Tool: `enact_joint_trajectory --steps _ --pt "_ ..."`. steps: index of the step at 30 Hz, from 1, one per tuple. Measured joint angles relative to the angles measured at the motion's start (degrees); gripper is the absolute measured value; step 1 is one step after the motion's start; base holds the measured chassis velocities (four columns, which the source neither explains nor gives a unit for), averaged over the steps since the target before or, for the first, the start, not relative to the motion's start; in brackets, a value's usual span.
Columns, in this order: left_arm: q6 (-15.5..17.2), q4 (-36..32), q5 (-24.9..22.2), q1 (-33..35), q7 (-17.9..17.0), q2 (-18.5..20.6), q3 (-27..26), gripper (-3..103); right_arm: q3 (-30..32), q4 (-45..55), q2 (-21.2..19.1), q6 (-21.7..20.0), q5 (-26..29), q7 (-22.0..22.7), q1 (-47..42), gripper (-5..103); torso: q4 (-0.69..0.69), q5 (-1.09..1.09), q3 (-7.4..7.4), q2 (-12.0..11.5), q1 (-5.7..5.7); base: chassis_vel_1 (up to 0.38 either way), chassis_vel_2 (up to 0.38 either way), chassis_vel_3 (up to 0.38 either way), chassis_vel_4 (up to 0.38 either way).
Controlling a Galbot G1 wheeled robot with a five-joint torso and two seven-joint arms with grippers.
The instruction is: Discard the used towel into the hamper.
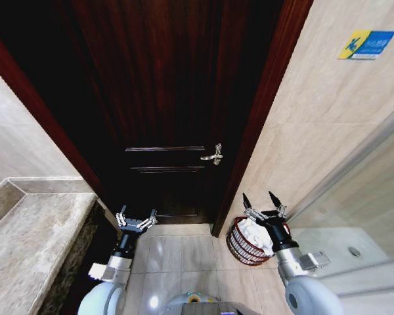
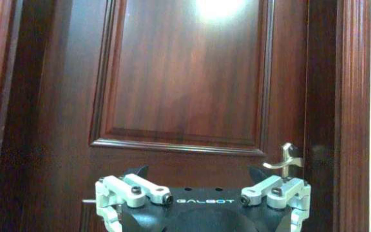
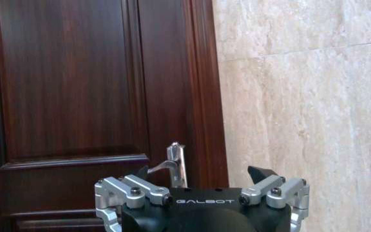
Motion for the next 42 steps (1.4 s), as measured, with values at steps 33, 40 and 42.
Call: enact_joint_trajectory --steps 33,40,42 --pt "0.00 0.00 0.00 0.00 0.00 0.00 0.00 100 0.00 0.00 0.00 0.00 0.00 0.00 0.01 100 0.01 -0.01 -0.35 -0.69 -0.29 0.008 -0.002 -0.007 0.008" --pt "0.00 0.00 0.00 0.00 0.00 0.00 0.01 100 0.00 0.00 0.00 0.00 0.00 0.00 0.00 100 0.01 0.01 -0.35 -0.65 -0.30 0.154 -0.163 -0.170 0.158" --pt "0.00 0.00 0.00 0.00 0.00 0.00 0.01 100 0.00 0.00 0.00 0.00 0.00 0.00 0.01 100 0.01 0.00 -0.34 -0.65 -0.30 0.211 -0.234 -0.213 0.221"
